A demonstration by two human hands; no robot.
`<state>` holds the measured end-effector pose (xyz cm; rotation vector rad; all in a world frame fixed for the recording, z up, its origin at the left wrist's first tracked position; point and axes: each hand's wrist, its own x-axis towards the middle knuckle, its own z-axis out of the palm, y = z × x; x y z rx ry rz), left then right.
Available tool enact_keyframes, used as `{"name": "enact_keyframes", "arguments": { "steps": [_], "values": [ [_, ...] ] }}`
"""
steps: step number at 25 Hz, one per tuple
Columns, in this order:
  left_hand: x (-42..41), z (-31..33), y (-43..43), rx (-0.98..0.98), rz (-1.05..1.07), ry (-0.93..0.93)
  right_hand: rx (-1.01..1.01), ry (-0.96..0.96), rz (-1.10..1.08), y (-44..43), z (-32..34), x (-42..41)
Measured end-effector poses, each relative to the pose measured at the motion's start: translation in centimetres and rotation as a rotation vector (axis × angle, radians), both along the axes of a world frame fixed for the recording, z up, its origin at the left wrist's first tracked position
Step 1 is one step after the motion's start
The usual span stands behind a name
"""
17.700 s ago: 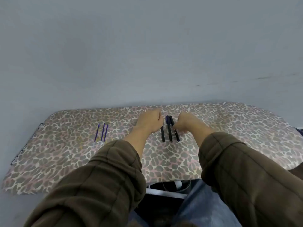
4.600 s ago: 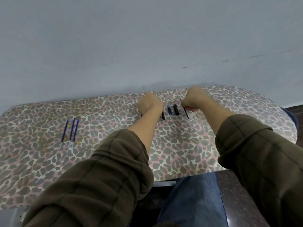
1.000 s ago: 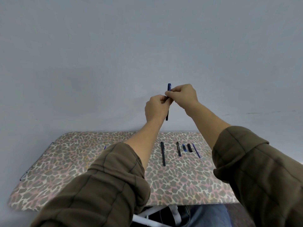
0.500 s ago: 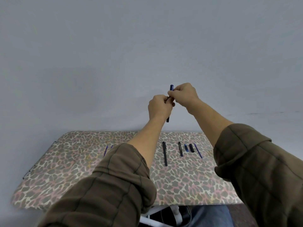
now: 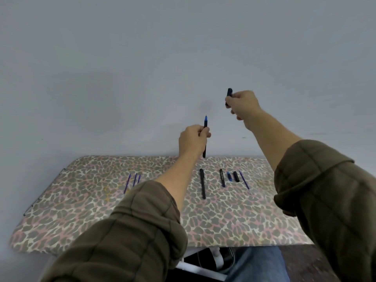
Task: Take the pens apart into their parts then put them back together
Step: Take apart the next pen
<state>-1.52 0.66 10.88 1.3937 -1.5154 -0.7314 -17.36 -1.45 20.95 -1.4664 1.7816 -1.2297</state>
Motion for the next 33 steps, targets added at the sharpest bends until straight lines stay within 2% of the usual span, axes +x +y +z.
{"name": "enact_keyframes", "arguments": {
  "steps": [8,16,23,33],
  "values": [
    [-0.8,-1.5,-0.8,0.003,-0.009,-0.047,0.314,0.096,-0.036,0.6,-4.7,-1.7],
    [-2.7,-3.6,-0.2,0.038,-0.047,-0.082,0.605,0.444,-0.039,3.3,-10.5,-5.5],
    [-4.0,-6.2,0.8,0.071,-0.075,-0.092,0.667,0.567,-0.094,5.3,-15.8,-6.0],
    [-3.9,-8.6,1.0,0.089,-0.063,-0.117,0.712,0.541,-0.064,7.0,-20.1,-5.7]
  ]
}}
